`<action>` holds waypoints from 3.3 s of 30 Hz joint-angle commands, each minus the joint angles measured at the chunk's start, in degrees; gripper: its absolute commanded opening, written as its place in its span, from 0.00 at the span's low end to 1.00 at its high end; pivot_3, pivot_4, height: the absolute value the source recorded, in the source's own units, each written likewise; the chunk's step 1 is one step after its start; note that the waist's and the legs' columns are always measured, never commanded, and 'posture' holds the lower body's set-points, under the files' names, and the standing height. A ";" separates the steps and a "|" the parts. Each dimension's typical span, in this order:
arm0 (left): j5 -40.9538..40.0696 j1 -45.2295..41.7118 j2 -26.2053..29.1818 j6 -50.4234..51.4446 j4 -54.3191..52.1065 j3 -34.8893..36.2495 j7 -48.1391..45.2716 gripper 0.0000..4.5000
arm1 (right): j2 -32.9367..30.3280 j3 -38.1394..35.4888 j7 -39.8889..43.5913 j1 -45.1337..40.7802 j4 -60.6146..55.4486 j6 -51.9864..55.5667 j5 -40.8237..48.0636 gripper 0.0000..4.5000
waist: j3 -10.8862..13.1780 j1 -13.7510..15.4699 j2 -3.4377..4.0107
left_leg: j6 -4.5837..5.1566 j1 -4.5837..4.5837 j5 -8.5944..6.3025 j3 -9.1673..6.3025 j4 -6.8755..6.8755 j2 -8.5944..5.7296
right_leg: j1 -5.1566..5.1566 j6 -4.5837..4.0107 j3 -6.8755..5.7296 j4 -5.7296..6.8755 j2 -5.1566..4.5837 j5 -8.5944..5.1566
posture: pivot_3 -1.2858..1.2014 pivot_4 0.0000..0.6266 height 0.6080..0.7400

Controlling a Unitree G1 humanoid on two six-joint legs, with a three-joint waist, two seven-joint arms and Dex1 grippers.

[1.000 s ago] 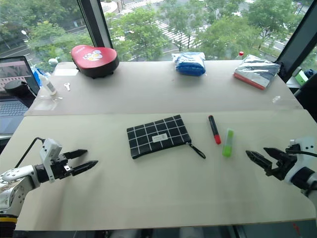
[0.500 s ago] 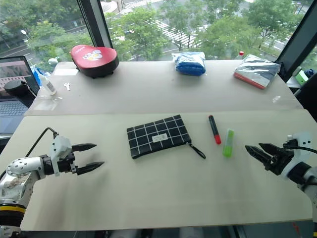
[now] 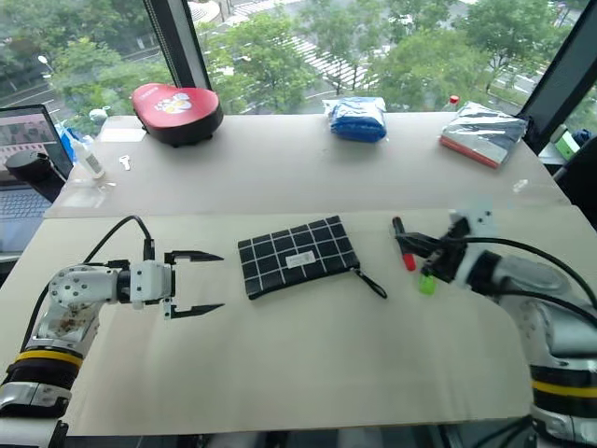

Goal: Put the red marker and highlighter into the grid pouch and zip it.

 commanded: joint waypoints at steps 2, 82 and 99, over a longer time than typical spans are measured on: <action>-0.64 -2.50 -0.28 -2.05 2.21 -0.92 -1.34 1.00 | 2.48 6.30 -0.11 -5.61 3.03 -4.11 -5.66 0.00 | 0.00 -0.08 0.00 | -0.09 -0.12 0.06 0.02 0.04 -0.02 | -0.04 0.01 0.00 0.00 -0.01 0.00 | 0.52 0.24 1.00; 19.53 -16.70 -8.90 -30.96 22.79 -19.22 27.47 0.00 | 10.99 10.27 -2.07 -11.75 10.01 1.20 -14.67 0.41 | -0.03 0.00 -0.03 | -0.09 -0.14 0.08 0.06 0.10 -0.09 | -0.01 0.09 -0.08 0.05 -0.01 0.05 | 0.52 0.24 1.00; 5.96 -7.95 -15.29 1.67 3.16 -9.26 29.99 0.00 | 3.97 3.75 -3.29 -8.87 -1.01 10.95 -5.09 0.95 | -0.05 -0.50 -0.06 | -0.01 -0.19 0.02 0.06 0.12 -0.04 | -0.07 0.11 -0.06 0.07 0.00 0.06 | 0.52 0.24 1.00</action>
